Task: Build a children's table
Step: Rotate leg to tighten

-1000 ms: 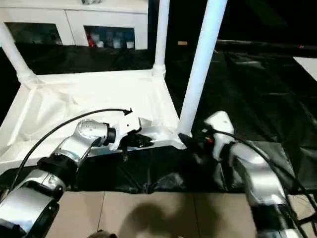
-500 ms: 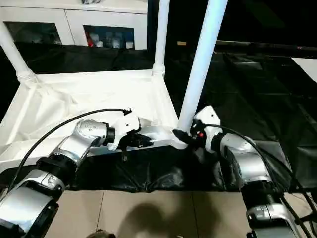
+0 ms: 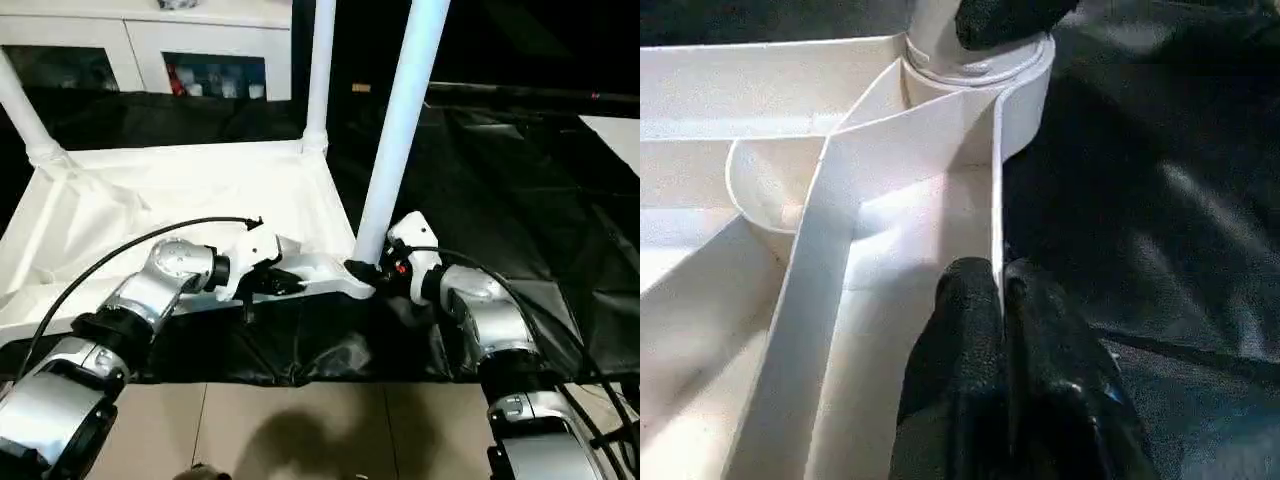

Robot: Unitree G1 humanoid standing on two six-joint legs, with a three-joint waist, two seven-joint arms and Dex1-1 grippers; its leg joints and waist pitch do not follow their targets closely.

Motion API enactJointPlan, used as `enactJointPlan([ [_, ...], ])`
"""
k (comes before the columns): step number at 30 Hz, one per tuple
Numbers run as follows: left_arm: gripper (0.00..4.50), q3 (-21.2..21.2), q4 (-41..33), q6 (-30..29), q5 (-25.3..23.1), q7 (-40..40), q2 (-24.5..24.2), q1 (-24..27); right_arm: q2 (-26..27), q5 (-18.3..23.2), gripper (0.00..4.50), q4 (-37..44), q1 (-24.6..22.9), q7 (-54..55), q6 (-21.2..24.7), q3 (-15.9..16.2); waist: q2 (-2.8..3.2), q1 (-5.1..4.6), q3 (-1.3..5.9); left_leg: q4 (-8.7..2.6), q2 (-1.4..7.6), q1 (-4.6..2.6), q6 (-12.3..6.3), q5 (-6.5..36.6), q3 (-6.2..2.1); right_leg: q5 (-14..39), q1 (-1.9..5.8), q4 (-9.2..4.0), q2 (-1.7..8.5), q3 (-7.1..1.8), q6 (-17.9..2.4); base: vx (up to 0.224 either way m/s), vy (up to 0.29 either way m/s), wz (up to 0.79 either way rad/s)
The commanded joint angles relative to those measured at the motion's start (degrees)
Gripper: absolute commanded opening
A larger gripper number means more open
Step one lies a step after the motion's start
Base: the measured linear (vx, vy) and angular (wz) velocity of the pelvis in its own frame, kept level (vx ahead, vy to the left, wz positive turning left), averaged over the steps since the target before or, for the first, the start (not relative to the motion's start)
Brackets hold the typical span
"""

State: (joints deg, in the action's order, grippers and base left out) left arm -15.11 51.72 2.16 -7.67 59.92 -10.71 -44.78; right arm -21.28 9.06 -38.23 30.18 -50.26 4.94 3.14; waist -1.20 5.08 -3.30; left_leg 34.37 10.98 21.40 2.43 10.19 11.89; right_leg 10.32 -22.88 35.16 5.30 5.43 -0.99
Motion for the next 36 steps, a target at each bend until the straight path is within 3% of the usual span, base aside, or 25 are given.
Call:
enactJointPlan([
  [1,0.0,0.76,0.51,-0.74,-0.36,-4.67,1.35,-2.23,2.04,-0.3,1.95,0.17,-1.5,1.63,1.65,1.3,-0.65,0.26,4.11,-3.71,2.75,-0.99,-3.32,11.0,-1.49,11.86,2.92,-4.39,4.28,-3.14,-13.44,0.0,0.0,0.0],
  [5,0.0,1.72,2.83,-3.13,-0.81,-12.63,4.99,-4.1,7.36,-1.3,1.95,-0.74,-2.44,11.36,2.0,0.51,-0.58,0.04,3.84,-4.08,2.75,-1.22,-1.63,13.26,-1.69,16.81,2.6,-5.1,4.35,-3.13,-11.75,0.0,0.0,0.0],
  [7,0.0,2.62,4.28,-5.19,-0.53,-18.24,8.48,-5.49,12.87,-1.51,1.95,-4.24,-0.89,23.05,2.89,-2.21,-0.58,-0.19,3.72,-4.29,2.68,-1.41,-0.3,14.63,-1.85,20.3,2.32,-5.51,4.46,-3.07,-10.77,0.0,0.0,0.0],
  [8,0.0,2.91,4.69,-5.77,-0.43,-20.15,9.65,-5.97,14.77,-1.74,1.95,-5.98,0.22,27.86,3.23,-3.23,-0.07,-0.22,3.72,-4.35,2.66,-1.44,0.12,15.24,-1.99,21.11,2.37,-5.56,4.48,-3.01,-10.56,0.0,0.0,0.0],
  [9,0.0,2.91,4.69,-5.77,-0.43,-20.15,9.65,-5.97,14.77,-1.74,1.95,-5.98,0.22,27.86,3.23,-3.23,-0.35,-0.6,3.75,-4.51,2.64,-1.15,0.62,15.74,-2.09,21.41,2.54,-5.6,4.41,-2.95,-10.07,0.0,0.0,0.0],
  [10,0.0,3.24,5.3,-6.55,-0.35,-22.87,11.32,-6.65,17.6,-1.85,1.95,-8.98,2.3,35.22,3.6,-4.96,-0.42,-0.5,3.77,-4.56,2.61,-1.17,0.62,15.88,-2.16,21.7,2.65,-5.72,4.39,-2.86,-9.72,0.0,0.0,0.0],
  [11,0.0,3.3,5.52,-6.79,-0.35,-23.74,11.84,-6.86,18.53,-1.77,1.95,-10.1,3.11,37.69,3.7,-5.62,-0.25,-0.66,3.76,-4.54,2.67,-1.48,0.84,16.41,-2.04,21.36,2.14,-5.76,4.46,-3.09,-9.92,0.0,0.0,0.0],
  [13,0.0,3.15,6.22,-6.63,-0.82,-26.18,13.0,-7.34,21.31,-0.65,1.95,-12.84,5.55,41.98,2.63,-7.42,-0.17,-0.76,3.83,-4.53,2.58,-1.69,1.05,16.94,-2.02,21.11,2.04,-5.88,4.38,-3.09,-9.96,0.0,0.0,0.0],
  [14,0.0,3.04,6.32,-6.38,-1.02,-26.76,13.31,-7.38,22.37,-0.46,1.95,-13.76,6.61,42.56,1.35,-7.57,0.51,-0.71,3.85,-4.45,2.49,-1.8,1.14,17.59,-2.01,20.38,1.98,-5.91,4.45,-3.13,-10.11,0.0,0.0,0.0],
  [15,0.0,2.87,6.48,-5.97,-1.26,-27.11,13.61,-7.4,23.7,-1.26,1.95,-14.62,7.92,43.46,-0.94,-7.2,0.11,-0.81,3.88,-4.5,2.43,-1.61,0.94,17.7,-1.93,19.42,2.11,-5.92,4.29,-3.08,-9.96,0.0,0.0,0.0],
  [18,0.0,2.24,6.28,-4.66,-1.71,-26.37,13.32,-6.91,24.83,-2.62,1.95,-15.49,9.26,43.25,-3.07,-6.8,0.03,-0.69,3.96,-4.54,2.39,-1.37,0.02,16.31,-1.84,16.46,2.42,-5.59,4.18,-3.13,-10.16,0.0,0.0,0.0],
  [19,0.0,2.08,6.19,-4.25,-1.84,-26.24,13.13,-6.75,25.03,-2.75,1.95,-15.73,9.52,42.92,-3.48,-6.91,-0.38,-0.66,3.98,-4.47,2.44,-1.35,-0.43,15.88,-1.79,16.31,2.39,-5.5,4.31,-3.14,-10.36,0.0,0.0,0.0],
  [20,0.0,2.05,6.06,-4.12,-1.81,-25.87,12.93,-6.6,25.03,-2.81,1.95,-15.71,9.57,42.72,-3.65,-6.95,-0.26,-0.62,3.97,-4.47,2.39,-1.24,-0.61,15.54,-1.78,16.33,2.49,-5.48,4.31,-3.14,-10.29,0.0,0.0,0.0],
  [23,0.0,1.68,5.33,-2.7,-1.62,-23.47,11.24,-5.75,24.3,-2.09,2.67,-15.23,9.5,40.49,-4.41,-7.76,-0.43,-0.55,3.85,-4.53,2.47,-1.31,-1.11,15.54,-1.77,17.89,2.32,-5.64,4.35,-3.16,-9.77,0.0,0.0,0.0],
  [25,0.0,1.47,5.09,-2.1,-1.59,-22.32,10.32,-5.4,23.57,-1.75,2.75,-14.72,9.26,39.33,-4.53,-8.04,-0.49,-0.92,3.88,-4.7,2.46,-0.62,-1.35,15.1,-2.02,17.93,2.77,-5.42,4.36,-3.06,-9.24,0.0,0.0,0.0],
  [26,0.0,1.46,5.05,-1.95,-1.54,-21.99,10.06,-5.34,23.25,-1.86,2.85,-14.56,9.16,38.93,-4.69,-7.86,-0.49,-0.92,3.88,-4.7,2.46,-0.62,-1.35,15.1,-2.02,17.93,2.77,-5.42,4.36,-3.06,-9.24,0.0,0.0,0.0],
  [28,0.0,1.38,4.9,-1.3,-1.35,-20.64,9.05,-5.06,22.0,-2.33,3.1,-14.04,8.76,37.37,-5.47,-7.17,-0.47,-1.47,3.97,-4.57,2.5,-0.82,-1.45,14.67,-1.93,16.67,2.49,-5.36,4.27,-3.15,-10.21,0.0,0.0,0.0],
  [32,0.0,1.14,3.6,1.47,-0.59,-13.9,5.97,-3.92,16.99,-4.01,3.37,-10.18,6.57,31.31,-5.89,-5.44,-0.55,-1.34,3.96,-4.37,2.46,-0.66,-2.39,13.42,-1.79,15.27,2.69,-5.26,4.34,-3.2,-10.93,0.0,0.0,0.0],
  [36,0.0,0.55,2.33,2.88,0.32,-8.34,4.01,-3.24,12.51,-4.99,3.52,-7.41,5.24,25.14,-4.89,-3.98,-0.45,-1.27,4.18,-4.16,2.61,-0.76,-3.69,10.58,-1.59,8.71,2.7,-4.39,4.05,-3.27,-13.38,0.0,0.0,0.0],
])
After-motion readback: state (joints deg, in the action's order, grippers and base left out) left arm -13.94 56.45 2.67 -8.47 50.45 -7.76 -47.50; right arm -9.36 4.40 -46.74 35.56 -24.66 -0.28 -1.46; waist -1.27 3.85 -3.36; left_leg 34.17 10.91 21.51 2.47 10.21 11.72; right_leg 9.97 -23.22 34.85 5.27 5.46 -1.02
